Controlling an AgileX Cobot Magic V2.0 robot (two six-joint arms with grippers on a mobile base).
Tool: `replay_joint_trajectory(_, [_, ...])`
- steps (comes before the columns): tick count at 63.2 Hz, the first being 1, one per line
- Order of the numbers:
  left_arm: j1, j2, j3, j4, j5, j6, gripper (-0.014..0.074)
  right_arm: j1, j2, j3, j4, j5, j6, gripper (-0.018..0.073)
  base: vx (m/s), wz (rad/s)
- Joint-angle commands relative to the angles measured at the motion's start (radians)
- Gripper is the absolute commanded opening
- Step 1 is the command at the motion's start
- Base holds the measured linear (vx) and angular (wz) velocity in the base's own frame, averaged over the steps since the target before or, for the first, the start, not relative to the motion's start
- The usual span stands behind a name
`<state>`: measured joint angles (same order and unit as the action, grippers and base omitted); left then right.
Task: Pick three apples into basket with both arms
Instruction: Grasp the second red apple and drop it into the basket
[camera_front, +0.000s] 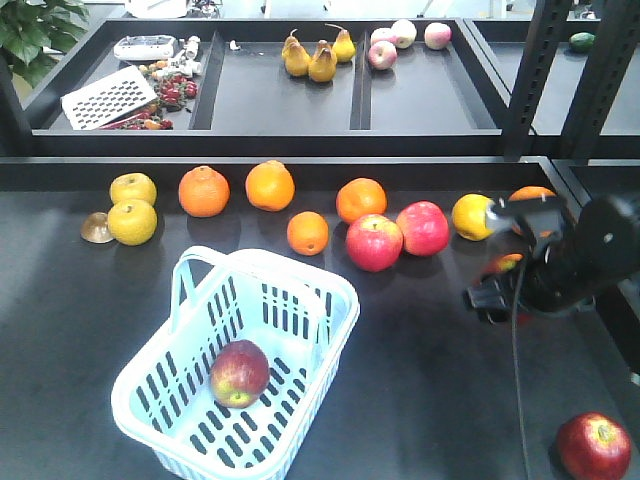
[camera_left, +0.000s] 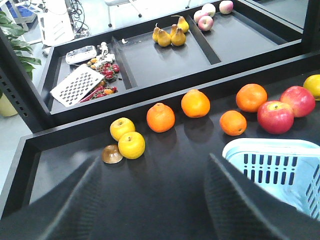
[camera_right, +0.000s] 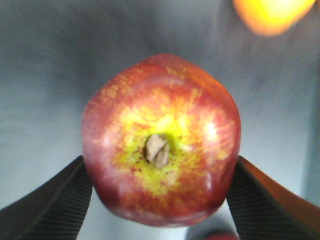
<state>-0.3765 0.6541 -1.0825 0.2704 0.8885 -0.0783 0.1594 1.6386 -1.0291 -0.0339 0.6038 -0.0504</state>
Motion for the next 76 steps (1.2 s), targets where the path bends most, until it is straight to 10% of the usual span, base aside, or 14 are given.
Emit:
replay_joint_trajectory(1, [0.002, 0.005, -0.02, 0.012, -0.059, -0.008, 0.0428, 0.082, -0.151, -0.021, 0.009, 0.021, -0.009, 0.023, 0.0, 0.0])
replay_joint_trajectory(33, [0.002, 0.005, -0.02, 0.012, -0.059, -0.008, 0.0428, 0.622, -0.337, -0.021, 0.115, -0.011, 0.041, 0.0234, 0.0, 0.0])
replay_joint_trajectory(55, [0.002, 0.005, -0.02, 0.012, -0.059, -0.008, 0.0428, 0.661, -0.102, -0.024, 0.189, -0.277, 0.017, 0.0326, 0.0, 0.0])
replay_joint_trajectory(76, [0.002, 0.005, -0.02, 0.012, -0.059, -0.008, 0.0428, 0.669, -0.029, -0.024, 0.238, -0.285, -0.018, 0.0685, 0.0, 0.0])
